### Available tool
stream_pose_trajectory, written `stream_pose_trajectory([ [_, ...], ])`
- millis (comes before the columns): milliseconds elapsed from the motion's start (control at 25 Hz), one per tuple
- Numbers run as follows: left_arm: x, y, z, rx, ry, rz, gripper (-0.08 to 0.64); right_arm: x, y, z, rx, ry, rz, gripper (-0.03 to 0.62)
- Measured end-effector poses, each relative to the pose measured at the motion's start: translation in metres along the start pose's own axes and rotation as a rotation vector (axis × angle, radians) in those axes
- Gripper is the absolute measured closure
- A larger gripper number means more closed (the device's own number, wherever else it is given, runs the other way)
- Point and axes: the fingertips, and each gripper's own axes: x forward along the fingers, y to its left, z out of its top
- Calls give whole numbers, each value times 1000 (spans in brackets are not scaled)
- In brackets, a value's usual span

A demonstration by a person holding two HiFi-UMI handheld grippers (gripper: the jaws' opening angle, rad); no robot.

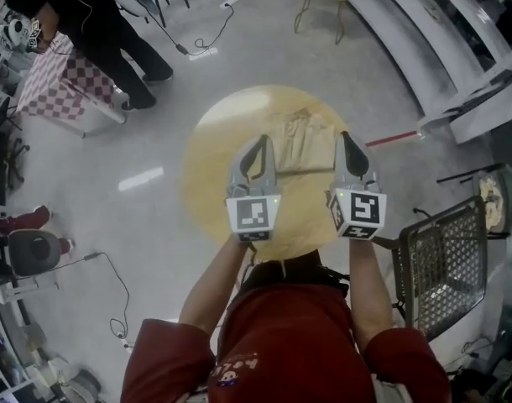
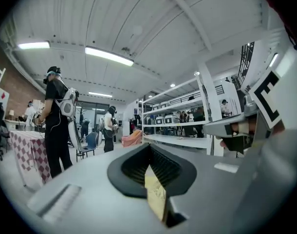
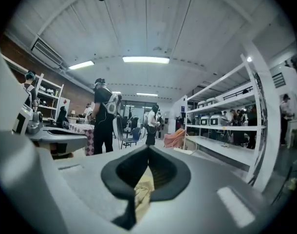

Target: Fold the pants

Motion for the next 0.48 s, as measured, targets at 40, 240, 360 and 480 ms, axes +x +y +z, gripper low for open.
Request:
stream_pose_trajectory([
  [40,-9,-3,7,-11,-14,1,552,-12,1,4,5,-7,-2,591],
  [240,-48,-19,32,-56,-44,0,552,-61,9,25,22,-55,14,591],
  [360,-68,-26,49,-34,-78,26,552,-80,19,39,26,-102,43,591],
  [480,-82,-35,65,-2,-111,47,552,-93,28,51,21,-151,83,591],
])
